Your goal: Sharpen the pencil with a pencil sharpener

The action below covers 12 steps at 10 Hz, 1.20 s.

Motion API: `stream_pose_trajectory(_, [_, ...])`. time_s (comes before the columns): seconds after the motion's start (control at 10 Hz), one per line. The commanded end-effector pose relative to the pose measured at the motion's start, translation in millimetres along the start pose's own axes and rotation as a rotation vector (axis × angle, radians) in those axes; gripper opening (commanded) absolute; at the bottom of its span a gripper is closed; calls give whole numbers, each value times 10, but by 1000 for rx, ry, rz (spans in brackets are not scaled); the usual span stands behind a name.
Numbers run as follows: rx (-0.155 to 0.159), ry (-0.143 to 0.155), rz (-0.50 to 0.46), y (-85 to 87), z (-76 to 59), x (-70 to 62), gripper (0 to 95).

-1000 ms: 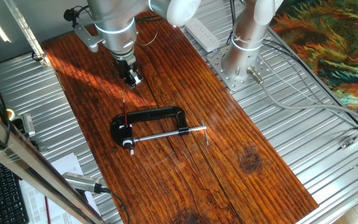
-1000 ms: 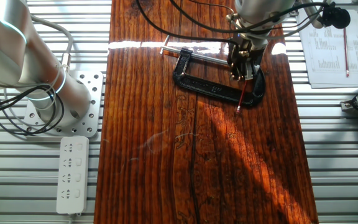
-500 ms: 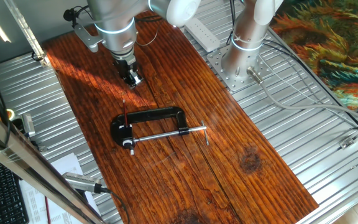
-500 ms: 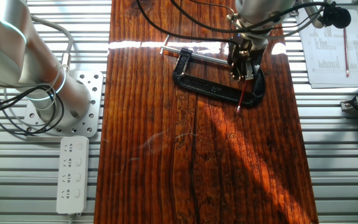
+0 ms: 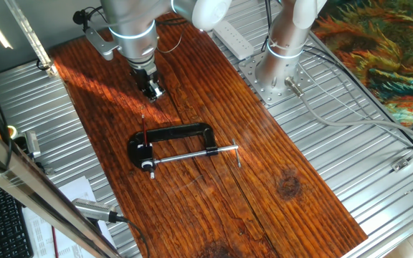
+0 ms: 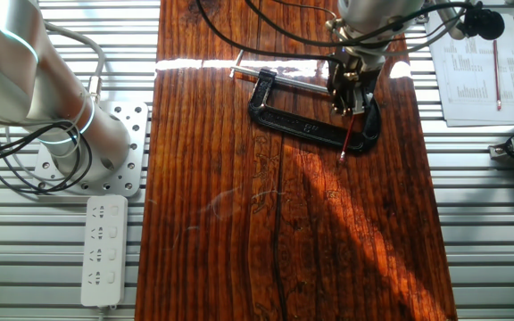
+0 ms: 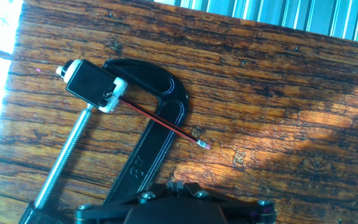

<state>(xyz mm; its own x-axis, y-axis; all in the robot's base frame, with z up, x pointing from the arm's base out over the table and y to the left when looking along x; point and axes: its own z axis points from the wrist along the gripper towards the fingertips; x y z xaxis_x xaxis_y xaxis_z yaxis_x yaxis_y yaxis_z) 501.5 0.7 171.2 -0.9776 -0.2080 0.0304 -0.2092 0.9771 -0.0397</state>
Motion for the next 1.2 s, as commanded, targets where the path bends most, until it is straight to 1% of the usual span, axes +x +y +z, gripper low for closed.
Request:
stream_pose_trajectory(0.1, [0,0,3,0,-1,0,0])
stream_pose_trajectory(0.9, [2,-1,1,0,-3,-5,0])
stream_pose_trajectory(1.2, [1,-6,-22,-2,-15,-45,0])
